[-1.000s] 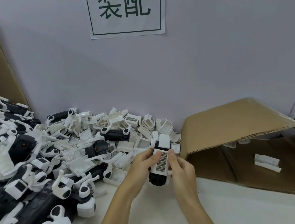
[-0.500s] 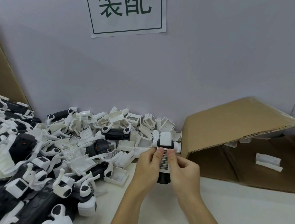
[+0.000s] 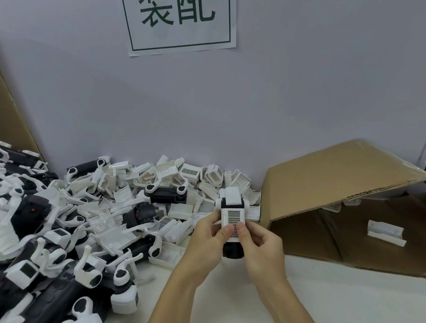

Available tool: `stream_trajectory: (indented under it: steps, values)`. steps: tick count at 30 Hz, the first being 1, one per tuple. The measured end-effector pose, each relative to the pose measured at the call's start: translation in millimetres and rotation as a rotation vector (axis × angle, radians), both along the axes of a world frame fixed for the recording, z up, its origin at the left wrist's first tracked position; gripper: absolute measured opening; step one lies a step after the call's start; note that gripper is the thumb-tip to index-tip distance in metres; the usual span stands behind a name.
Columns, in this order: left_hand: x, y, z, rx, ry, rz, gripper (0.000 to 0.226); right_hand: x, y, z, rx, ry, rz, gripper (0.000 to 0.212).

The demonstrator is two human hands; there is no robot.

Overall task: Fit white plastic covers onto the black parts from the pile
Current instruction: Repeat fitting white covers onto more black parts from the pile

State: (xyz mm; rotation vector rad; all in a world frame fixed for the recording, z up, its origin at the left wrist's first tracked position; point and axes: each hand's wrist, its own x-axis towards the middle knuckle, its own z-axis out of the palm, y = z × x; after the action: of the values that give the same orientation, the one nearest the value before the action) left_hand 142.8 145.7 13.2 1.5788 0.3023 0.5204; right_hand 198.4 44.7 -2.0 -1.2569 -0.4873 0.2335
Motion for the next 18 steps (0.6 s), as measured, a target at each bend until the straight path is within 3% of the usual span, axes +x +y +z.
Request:
stream_trajectory:
  steps: [4,9,18]
  values:
    - [0.2,1.3,-0.4,-0.007,0.005,0.012,0.030,-1.3,0.7,-2.2,0.037,-0.015,-0.021,0.021]
    - [-2.1,6.5,1.9,-0.232,-0.031,-0.084,0.027,0.5,1.9,-3.8,0.060,0.033,0.051,0.020]
    - [-1.6,5.7,-3.4,-0.175,-0.028,-0.092,0.034,5.5,1.0,-8.9,-0.021,-0.002,-0.015,0.023]
